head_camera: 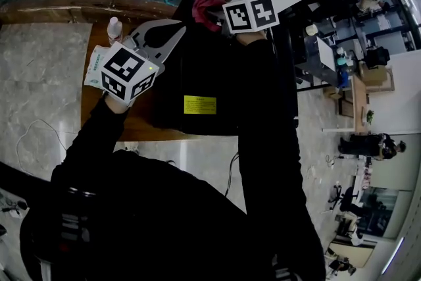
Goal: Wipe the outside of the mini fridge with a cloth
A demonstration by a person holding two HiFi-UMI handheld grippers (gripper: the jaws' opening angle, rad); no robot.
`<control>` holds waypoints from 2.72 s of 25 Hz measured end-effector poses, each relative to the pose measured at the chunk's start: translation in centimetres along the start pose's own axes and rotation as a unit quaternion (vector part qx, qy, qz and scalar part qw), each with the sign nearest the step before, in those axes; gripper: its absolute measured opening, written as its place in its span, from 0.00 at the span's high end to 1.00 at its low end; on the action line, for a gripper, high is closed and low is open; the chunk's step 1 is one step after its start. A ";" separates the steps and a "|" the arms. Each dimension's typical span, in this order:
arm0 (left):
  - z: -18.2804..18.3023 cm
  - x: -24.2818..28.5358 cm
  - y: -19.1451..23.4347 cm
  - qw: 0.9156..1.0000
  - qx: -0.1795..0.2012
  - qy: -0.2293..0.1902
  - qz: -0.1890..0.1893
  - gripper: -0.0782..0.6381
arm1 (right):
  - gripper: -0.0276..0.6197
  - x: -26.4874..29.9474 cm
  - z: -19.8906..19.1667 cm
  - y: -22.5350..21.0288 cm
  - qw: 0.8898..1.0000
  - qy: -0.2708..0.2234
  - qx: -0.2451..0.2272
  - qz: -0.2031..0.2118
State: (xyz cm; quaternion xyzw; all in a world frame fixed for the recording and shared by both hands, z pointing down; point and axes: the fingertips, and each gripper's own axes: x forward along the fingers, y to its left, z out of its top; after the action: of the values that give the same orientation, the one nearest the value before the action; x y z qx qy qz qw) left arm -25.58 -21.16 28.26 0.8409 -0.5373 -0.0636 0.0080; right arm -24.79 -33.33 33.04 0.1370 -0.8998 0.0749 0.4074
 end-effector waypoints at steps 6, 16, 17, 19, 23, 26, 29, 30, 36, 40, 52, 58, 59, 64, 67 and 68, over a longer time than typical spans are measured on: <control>0.8 -1.7 -3.7 1.000 0.015 0.004 0.018 0.89 | 0.84 -2.8 -3.0 3.3 1.000 0.001 -0.017 0.019; 0.4 -5.2 -11.8 0.996 0.043 0.046 0.061 0.89 | 0.84 -8.4 -9.5 11.0 0.996 -0.005 -0.062 0.060; 0.6 -5.6 -12.7 0.996 0.047 0.047 0.067 0.89 | 0.84 -9.1 -10.2 11.6 0.996 -0.005 -0.065 0.064; 0.8 -6.3 -14.3 0.994 0.054 0.050 0.078 0.89 | 0.84 -10.3 -11.5 13.0 0.995 -0.005 -0.074 0.073; 0.7 -8.4 -17.6 0.991 0.070 0.063 0.095 0.89 | 0.84 -12.2 -13.8 15.6 0.992 -0.004 -0.090 0.087; 0.8 -9.7 -20.3 0.989 0.080 0.063 0.108 0.89 | 0.84 -13.6 -15.6 17.1 0.990 0.003 -0.099 0.102; 1.1 -10.2 -23.6 0.987 0.086 0.064 0.120 0.89 | 0.84 -15.4 -17.7 18.4 0.986 0.012 -0.101 0.133; 1.3 -10.1 -24.9 0.987 0.089 0.065 0.121 0.89 | 0.84 -16.1 -18.3 18.5 0.985 0.013 -0.100 0.144; 3.2 -10.2 -30.1 0.988 0.091 0.050 0.115 0.89 | 0.83 -21.3 -19.6 19.5 0.983 -0.048 -0.113 0.138; 4.4 -8.2 -33.3 0.988 0.103 0.033 0.111 0.89 | 0.83 -26.6 -20.1 17.2 0.981 -0.116 -0.106 0.111; 8.2 6.7 -36.3 0.994 0.110 0.012 0.022 0.89 | 0.83 -33.4 -21.8 3.1 0.987 -0.148 -0.054 0.026; 7.3 14.6 -33.3 0.994 0.108 0.021 -0.001 0.89 | 0.83 -32.2 -19.5 -5.9 0.988 -0.150 -0.039 0.005; 7.3 15.5 -32.6 0.994 0.107 0.023 -0.003 0.89 | 0.83 -31.7 -18.7 -7.2 0.988 -0.150 -0.034 0.005; 7.0 19.9 -29.0 0.995 0.092 0.025 -0.006 0.89 | 0.83 -27.4 -15.8 -14.6 0.991 -0.131 -0.016 -0.007; 6.2 21.8 -27.4 0.996 0.085 0.030 -0.014 0.89 | 0.83 -24.6 -14.6 -18.2 0.992 -0.123 -0.003 -0.018; 6.0 22.3 -27.0 0.996 0.082 0.031 -0.015 0.89 | 0.83 -23.9 -14.2 -19.2 0.992 -0.122 0.000 -0.021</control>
State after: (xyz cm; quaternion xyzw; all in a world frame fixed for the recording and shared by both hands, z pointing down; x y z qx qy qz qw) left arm 7.32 -29.55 17.91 0.8486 -0.5272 0.0065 -0.0449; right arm 6.29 -43.64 24.76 0.1641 -0.9397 0.0490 0.2960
